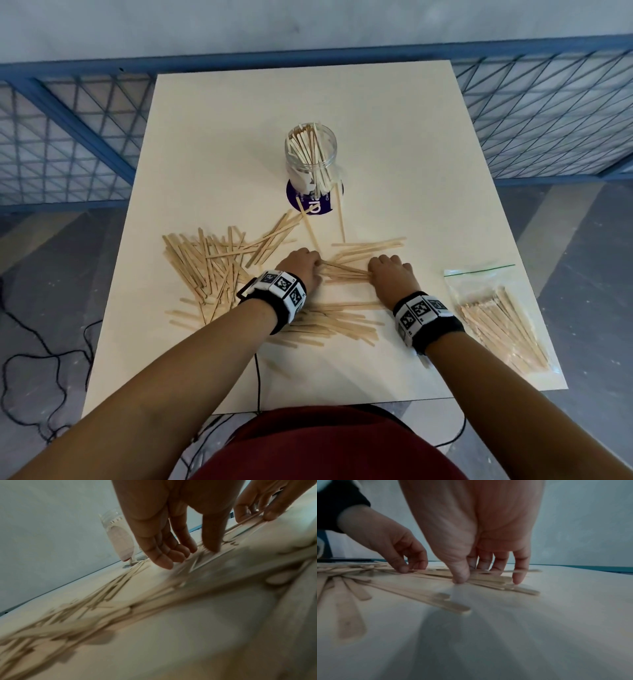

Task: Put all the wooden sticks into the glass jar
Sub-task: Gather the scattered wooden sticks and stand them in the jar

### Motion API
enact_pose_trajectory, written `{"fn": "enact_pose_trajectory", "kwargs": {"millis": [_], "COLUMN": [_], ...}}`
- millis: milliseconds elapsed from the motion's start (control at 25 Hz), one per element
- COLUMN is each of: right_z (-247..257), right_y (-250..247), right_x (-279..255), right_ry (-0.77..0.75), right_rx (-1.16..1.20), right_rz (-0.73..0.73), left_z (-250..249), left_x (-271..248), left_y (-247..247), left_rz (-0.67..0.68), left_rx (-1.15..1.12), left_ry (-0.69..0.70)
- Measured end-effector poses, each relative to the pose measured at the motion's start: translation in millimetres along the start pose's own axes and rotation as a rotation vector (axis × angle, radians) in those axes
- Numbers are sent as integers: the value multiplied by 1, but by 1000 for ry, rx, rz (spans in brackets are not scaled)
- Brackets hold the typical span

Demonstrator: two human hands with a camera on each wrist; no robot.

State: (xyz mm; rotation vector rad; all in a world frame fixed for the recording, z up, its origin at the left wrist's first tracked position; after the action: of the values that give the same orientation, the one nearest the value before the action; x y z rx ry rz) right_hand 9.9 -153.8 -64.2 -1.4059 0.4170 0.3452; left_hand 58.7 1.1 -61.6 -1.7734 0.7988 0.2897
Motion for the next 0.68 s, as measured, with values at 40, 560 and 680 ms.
{"fn": "enact_pose_trajectory", "kwargs": {"millis": [40, 560, 680], "right_z": [2, 14, 14], "right_y": [1, 6, 3], "right_x": [1, 0, 0], "right_ry": [-9, -35, -30], "right_rx": [-20, -92, -69], "right_rz": [2, 21, 8], "left_z": [-4, -23, -22], "left_x": [0, 11, 8], "left_y": [3, 16, 10], "left_rz": [20, 50, 30], "left_rx": [31, 122, 151], "left_ry": [20, 34, 50]}}
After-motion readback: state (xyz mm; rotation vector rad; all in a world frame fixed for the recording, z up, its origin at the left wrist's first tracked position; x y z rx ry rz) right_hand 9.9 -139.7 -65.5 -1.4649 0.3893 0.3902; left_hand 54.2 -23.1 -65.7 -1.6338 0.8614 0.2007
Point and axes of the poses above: each hand's wrist, its own x-axis towards the middle knuckle, its own y-axis out of the palm, z = x × y, the point moved 8 cm from there along x, towards the middle knuckle, and after that the axes turned 2 degrees about z, right-handed, at the moved point
